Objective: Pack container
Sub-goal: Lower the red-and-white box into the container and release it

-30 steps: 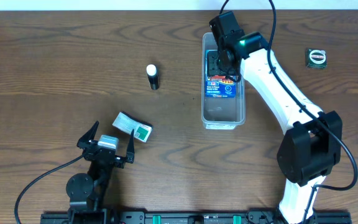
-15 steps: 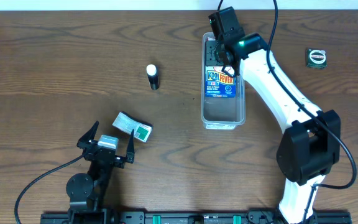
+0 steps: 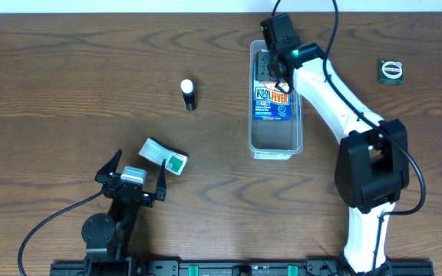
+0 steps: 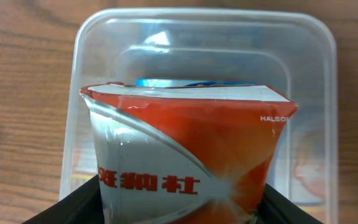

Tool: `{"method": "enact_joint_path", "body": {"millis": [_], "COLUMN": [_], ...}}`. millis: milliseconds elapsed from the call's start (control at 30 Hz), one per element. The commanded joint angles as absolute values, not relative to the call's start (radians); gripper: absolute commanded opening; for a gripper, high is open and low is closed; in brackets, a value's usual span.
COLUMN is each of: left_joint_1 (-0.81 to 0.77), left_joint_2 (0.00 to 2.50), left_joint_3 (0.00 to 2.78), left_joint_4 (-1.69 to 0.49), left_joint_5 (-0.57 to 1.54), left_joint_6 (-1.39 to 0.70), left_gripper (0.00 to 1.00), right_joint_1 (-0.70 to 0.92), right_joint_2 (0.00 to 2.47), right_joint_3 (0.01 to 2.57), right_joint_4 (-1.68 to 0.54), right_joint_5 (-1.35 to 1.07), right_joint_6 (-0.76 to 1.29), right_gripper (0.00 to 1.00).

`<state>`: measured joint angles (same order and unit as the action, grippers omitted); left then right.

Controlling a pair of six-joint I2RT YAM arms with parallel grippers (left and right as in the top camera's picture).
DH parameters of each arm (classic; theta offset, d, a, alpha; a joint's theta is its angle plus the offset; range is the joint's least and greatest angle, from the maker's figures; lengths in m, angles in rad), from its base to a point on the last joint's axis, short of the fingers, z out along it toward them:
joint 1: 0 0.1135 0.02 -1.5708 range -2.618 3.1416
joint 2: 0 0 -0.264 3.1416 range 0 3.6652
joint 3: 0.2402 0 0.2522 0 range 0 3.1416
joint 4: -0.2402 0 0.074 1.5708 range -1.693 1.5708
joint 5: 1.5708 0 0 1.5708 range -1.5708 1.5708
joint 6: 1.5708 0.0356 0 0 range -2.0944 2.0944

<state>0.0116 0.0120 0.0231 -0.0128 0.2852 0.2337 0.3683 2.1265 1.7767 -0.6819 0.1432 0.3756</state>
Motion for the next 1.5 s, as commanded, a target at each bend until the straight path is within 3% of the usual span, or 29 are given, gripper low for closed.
{"method": "enact_joint_path", "body": {"millis": [0,1467], "left_joint_1": [0.017,0.017], "left_joint_2": [0.010,0.010], "left_joint_3": [0.004,0.004], "left_joint_4": [-0.044,-0.044], "left_joint_5": [0.295,0.295], "left_joint_6": [0.239,0.239], "left_gripper": [0.98,0.98], "right_joint_1": [0.363,0.368], "right_joint_2": [2.131,2.199], "right_joint_3": [1.771,1.771], "right_joint_4": [-0.671,-0.628], "right_joint_5": [0.161,0.115], "right_joint_6": [0.389,0.414], "right_gripper": [0.60,0.66]}}
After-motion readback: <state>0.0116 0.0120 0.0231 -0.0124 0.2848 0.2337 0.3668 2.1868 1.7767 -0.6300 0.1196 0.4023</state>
